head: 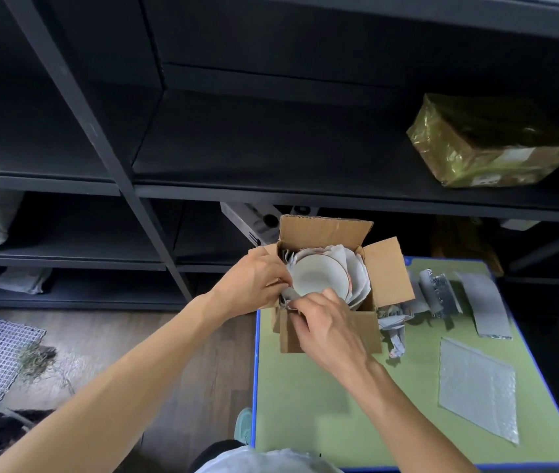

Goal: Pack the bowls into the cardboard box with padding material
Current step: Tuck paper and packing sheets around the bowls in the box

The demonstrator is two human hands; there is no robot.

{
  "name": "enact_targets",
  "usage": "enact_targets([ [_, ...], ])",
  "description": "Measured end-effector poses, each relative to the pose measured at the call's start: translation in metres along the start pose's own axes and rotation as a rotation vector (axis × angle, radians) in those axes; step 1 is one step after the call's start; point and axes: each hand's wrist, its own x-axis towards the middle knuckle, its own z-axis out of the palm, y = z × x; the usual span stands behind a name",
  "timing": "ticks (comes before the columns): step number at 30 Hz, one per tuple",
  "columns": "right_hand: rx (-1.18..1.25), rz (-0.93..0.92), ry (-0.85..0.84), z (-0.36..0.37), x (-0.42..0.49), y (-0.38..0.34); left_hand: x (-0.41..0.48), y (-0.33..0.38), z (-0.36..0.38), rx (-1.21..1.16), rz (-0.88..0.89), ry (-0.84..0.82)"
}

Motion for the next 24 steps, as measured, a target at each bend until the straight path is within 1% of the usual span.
enact_targets([
  [7, 0.039, 0.067, 0.072, -0.007, 0.001, 0.010, -0.021, 0.004, 0.013, -0.014, -0.138, 0.086],
  [11, 0.056, 0.035, 0.025, 0.001, -0.002, 0.010, -0.027, 0.013, 0.023, 0.000, -0.199, 0.177],
  [13, 0.072, 0.007, -0.006, 0.005, -0.004, 0.008, -0.026, 0.015, 0.027, 0.025, -0.234, 0.192],
  [16, 0.074, -0.010, -0.016, 0.009, -0.007, 0.007, -0.018, 0.017, 0.030, 0.095, -0.257, 0.143],
  [20, 0.095, 0.000, -0.023, 0.009, -0.009, 0.009, 0.003, 0.016, 0.033, 0.260, -0.285, 0.019],
  [22, 0.111, 0.002, -0.042, 0.006, -0.011, 0.008, 0.011, 0.015, 0.034, 0.328, -0.283, -0.001],
  [24, 0.134, 0.001, -0.055, 0.004, -0.014, 0.008, 0.015, 0.015, 0.033, 0.338, -0.276, 0.002],
])
